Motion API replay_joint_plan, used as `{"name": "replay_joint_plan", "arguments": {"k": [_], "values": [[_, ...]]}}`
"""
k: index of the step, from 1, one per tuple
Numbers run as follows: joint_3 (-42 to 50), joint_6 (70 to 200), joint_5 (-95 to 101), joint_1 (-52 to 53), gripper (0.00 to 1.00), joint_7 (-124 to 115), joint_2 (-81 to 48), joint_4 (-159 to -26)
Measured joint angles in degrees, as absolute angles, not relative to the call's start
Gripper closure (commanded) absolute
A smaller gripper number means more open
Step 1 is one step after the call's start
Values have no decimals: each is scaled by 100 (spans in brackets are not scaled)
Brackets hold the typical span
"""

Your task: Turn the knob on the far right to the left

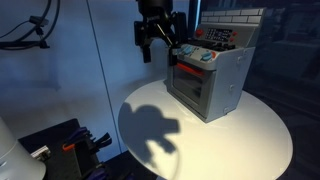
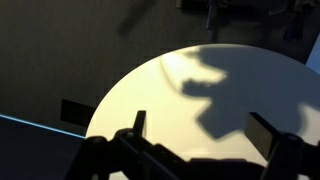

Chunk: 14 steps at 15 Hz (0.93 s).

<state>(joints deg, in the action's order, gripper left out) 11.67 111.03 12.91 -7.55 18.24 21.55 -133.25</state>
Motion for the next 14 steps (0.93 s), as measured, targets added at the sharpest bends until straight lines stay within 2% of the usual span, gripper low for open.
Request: {"name": "replay_joint_plan", "arguments": {"k": [14], "values": [[1003, 11666, 615, -642, 0, 1412, 1460, -12734]]}}
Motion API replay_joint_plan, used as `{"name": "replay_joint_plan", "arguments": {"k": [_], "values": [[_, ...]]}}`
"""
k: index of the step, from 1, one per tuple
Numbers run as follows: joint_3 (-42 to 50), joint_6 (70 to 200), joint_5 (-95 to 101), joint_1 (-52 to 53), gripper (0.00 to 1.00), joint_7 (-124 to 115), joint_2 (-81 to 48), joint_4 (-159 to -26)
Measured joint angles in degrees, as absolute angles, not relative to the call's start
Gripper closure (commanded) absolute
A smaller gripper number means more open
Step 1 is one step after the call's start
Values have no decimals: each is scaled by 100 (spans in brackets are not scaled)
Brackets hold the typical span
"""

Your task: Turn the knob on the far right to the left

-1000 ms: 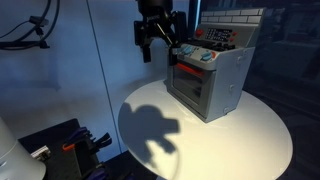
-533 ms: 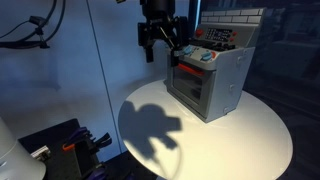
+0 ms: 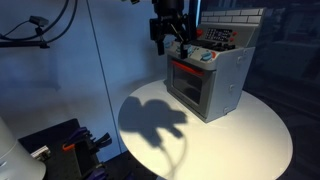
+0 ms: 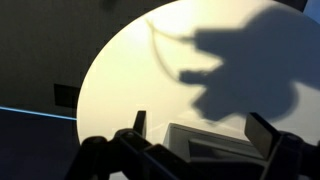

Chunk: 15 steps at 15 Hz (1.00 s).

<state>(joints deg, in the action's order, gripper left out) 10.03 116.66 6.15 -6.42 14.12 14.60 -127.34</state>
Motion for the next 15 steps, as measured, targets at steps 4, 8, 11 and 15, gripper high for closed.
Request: {"name": "replay_joint_plan", "arguments": {"k": [4, 8, 11, 15], "values": [[921, 12079, 494, -636, 0, 1002, 1084, -12496], [874, 12583, 306, -632, 0, 734, 703, -12312], [857, 12999, 80, -626, 0, 664, 471, -12235], [838, 13580, -281, -622, 0, 662, 244, -12212]]}}
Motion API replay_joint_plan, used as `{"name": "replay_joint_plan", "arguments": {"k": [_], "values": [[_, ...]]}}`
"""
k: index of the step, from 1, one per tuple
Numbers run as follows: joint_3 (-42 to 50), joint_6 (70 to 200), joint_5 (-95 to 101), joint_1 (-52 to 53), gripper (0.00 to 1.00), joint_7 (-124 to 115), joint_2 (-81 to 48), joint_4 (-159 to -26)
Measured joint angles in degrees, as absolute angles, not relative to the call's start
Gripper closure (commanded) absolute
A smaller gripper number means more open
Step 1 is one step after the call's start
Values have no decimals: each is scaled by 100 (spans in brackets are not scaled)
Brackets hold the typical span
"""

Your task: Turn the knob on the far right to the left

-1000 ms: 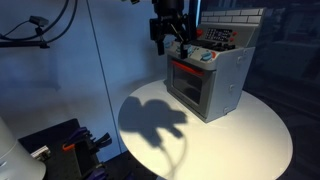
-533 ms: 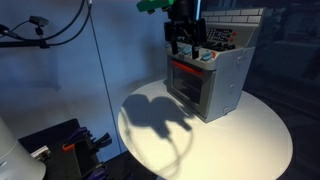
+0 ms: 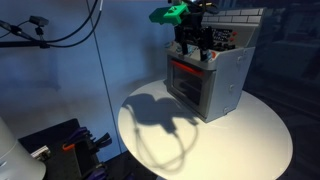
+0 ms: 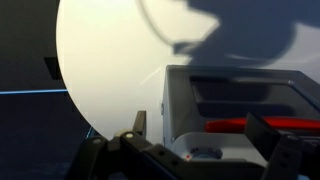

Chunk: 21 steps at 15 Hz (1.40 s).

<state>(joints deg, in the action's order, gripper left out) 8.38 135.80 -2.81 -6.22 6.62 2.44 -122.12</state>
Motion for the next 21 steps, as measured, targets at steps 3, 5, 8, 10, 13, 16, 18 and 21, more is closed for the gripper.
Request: {"name": "replay_joint_plan", "arguments": {"k": [3, 5, 8, 10, 13, 16, 18, 21], "values": [[803, 13936, -538, -618, 0, 664, 120, -12212], [773, 14115, -667, -616, 0, 668, 76, -12213], [735, 14177, -719, -605, 0, 683, 63, -12214], [726, 14177, -719, -601, 0, 683, 63, -12214], [726, 14177, -719, -601, 0, 683, 61, -12217], [723, 14190, -736, -601, 0, 683, 55, -12245], [714, 14298, -846, -600, 0, 683, 55, -12284], [696, 14633, -1075, -597, 0, 683, 56, -12373]]}}
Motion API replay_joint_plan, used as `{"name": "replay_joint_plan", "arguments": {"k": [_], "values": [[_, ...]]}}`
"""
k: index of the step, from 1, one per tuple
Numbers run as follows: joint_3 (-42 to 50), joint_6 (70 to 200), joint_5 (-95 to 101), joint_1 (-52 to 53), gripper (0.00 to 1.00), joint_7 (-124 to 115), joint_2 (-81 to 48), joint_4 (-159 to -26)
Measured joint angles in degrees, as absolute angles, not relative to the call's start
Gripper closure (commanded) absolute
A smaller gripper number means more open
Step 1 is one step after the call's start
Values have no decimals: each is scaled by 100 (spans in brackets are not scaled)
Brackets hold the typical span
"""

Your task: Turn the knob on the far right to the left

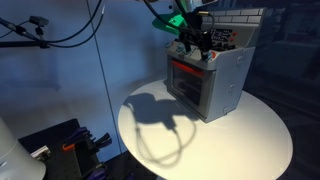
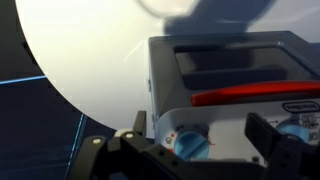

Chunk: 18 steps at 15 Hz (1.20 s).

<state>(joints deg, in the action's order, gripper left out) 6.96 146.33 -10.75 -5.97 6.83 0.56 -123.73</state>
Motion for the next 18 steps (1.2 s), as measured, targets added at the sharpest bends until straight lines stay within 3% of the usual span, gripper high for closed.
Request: {"name": "replay_joint_plan", "arguments": {"k": [18], "values": [[482, 16524, -3830, -339, 0, 1705, 48, -12896]]}}
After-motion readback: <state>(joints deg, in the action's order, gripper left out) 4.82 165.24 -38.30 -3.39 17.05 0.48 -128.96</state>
